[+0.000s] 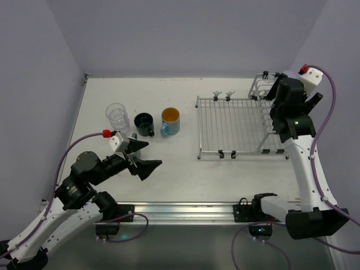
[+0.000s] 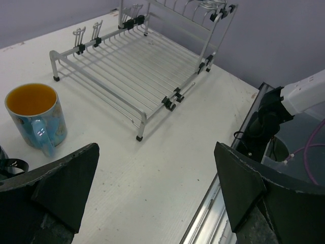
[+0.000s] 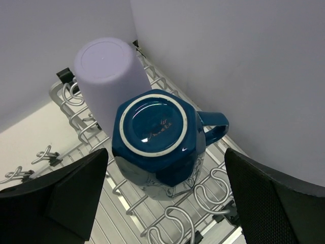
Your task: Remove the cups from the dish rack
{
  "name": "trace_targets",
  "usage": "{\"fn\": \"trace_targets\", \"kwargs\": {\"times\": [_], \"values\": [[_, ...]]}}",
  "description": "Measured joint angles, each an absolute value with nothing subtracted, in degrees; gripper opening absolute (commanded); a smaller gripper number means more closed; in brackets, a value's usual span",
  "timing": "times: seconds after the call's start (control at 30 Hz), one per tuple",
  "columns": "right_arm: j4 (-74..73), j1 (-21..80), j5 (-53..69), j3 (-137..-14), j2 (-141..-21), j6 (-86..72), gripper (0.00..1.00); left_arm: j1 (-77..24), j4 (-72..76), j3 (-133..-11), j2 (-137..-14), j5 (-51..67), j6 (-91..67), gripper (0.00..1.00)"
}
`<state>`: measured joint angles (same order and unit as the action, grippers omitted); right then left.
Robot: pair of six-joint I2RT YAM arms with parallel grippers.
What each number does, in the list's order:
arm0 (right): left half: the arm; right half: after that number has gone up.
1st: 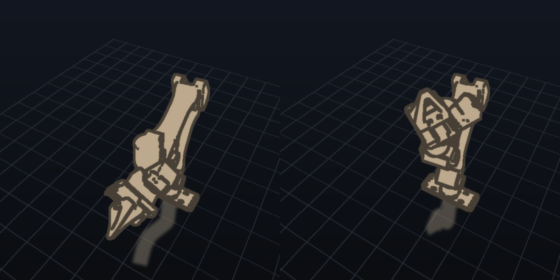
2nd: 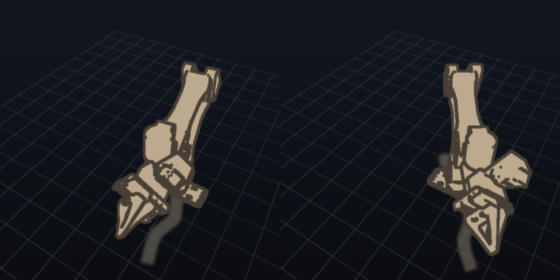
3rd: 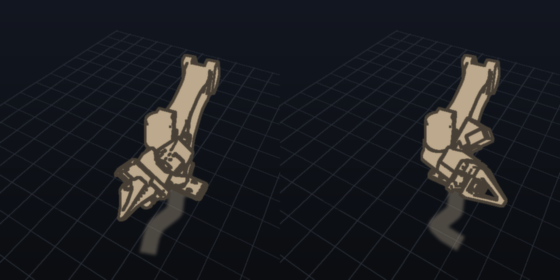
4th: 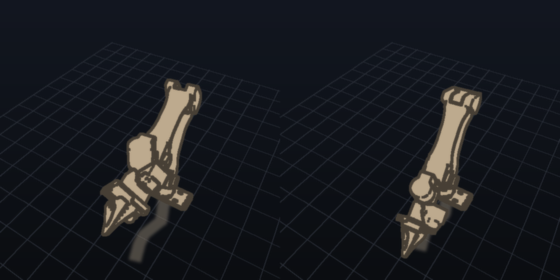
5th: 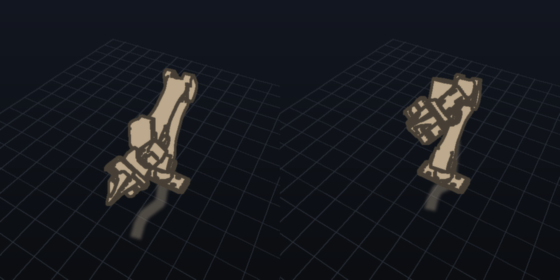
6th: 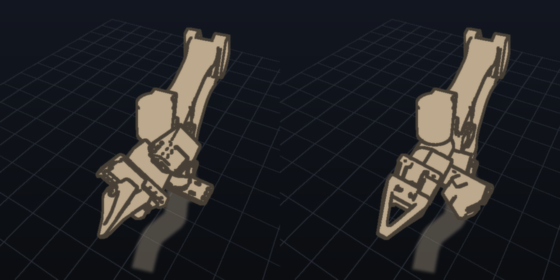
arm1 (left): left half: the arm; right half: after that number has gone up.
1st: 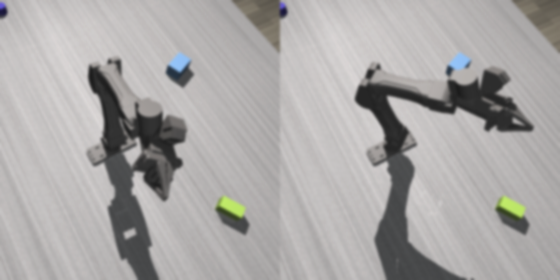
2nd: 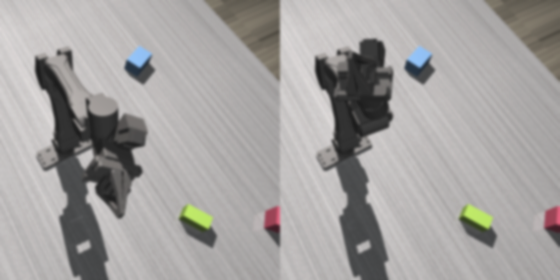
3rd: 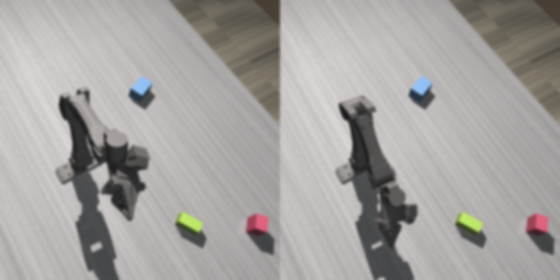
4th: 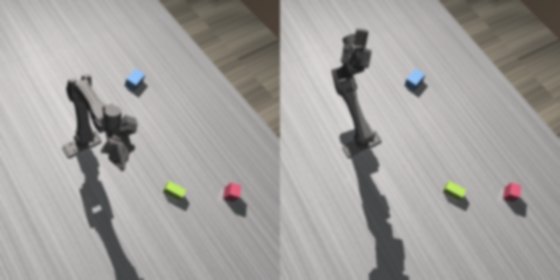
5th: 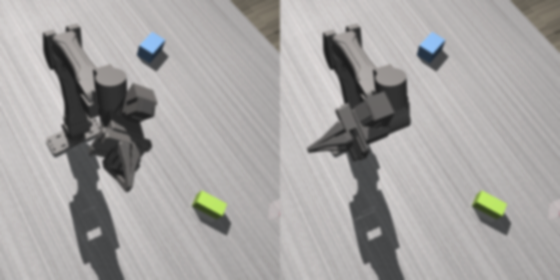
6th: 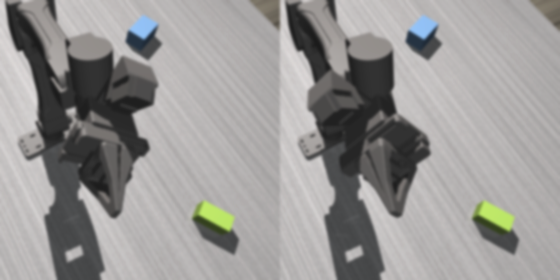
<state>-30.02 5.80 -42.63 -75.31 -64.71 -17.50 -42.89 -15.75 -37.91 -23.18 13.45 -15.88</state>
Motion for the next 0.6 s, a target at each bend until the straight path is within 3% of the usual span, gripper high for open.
{"fn": "trace_targets", "kwargs": {"times": [0.6], "values": [[-30.26,3.22,-39.94,-76.16,-70.94,-19.64,0.97,-43.31,-15.99,-37.91,-24.56,12.93,-15.40,1.00]]}}
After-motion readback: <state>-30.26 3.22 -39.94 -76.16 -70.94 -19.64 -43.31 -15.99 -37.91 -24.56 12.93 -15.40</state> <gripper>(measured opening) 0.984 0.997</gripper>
